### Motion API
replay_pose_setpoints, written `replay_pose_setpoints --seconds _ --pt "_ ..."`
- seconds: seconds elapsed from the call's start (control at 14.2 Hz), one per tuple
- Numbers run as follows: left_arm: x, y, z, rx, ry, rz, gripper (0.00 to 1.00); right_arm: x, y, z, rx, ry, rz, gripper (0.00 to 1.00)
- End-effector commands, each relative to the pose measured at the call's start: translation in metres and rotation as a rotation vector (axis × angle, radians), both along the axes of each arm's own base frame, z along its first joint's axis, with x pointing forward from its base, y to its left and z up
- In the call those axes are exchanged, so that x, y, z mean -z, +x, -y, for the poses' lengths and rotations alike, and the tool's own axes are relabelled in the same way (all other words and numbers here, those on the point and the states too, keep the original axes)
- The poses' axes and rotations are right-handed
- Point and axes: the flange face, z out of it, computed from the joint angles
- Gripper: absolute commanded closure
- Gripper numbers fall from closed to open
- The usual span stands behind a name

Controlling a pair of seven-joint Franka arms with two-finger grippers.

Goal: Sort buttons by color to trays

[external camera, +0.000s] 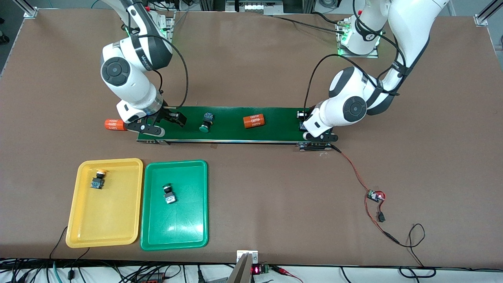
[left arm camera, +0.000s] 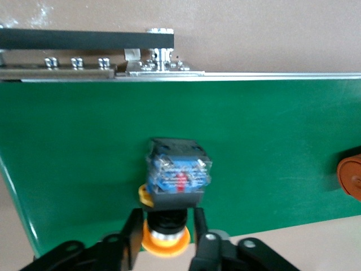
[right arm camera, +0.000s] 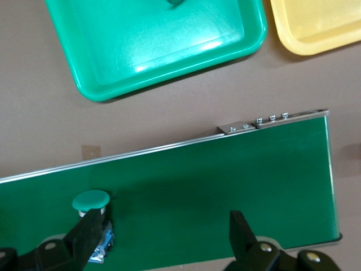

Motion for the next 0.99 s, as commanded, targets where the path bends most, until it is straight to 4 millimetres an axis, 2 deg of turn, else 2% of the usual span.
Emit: replay_pose_setpoints --seconds 0.0,0.14,0.42,0.64,0.85,0.92 --pt "-0.028 0.007 0.002 0.003 0.003 0.049 0.0 0.013 -0.003 -0.016 0.041 -0.017 0.029 0.0" --pt "-0.06 0.014 -0.008 -0.017 0.02 0.112 0.0 0.02 -0.003 -0.025 0.076 -0.009 0.051 0.0" --pt "-0.103 0.054 -0.096 -0.09 0.162 0.195 0.0 0.032 -0.003 -0.029 0.102 -0.008 0.038 0.0" --pt "-0.138 0.072 -0.152 -0.095 0.245 0.223 0.0 0.044 -0.008 -0.04 0.085 -0.009 0.03 0.0" --pt "-0.184 0.093 -0.21 -0.136 0.263 0.26 0.0 0.061 -0.016 -0.056 0.025 -0.032 0.022 0.0" --pt "-0.201 0.098 -0.222 -0.13 0.264 0.268 0.0 0.064 -0.018 -0.057 -0.011 -0.049 0.027 0.0"
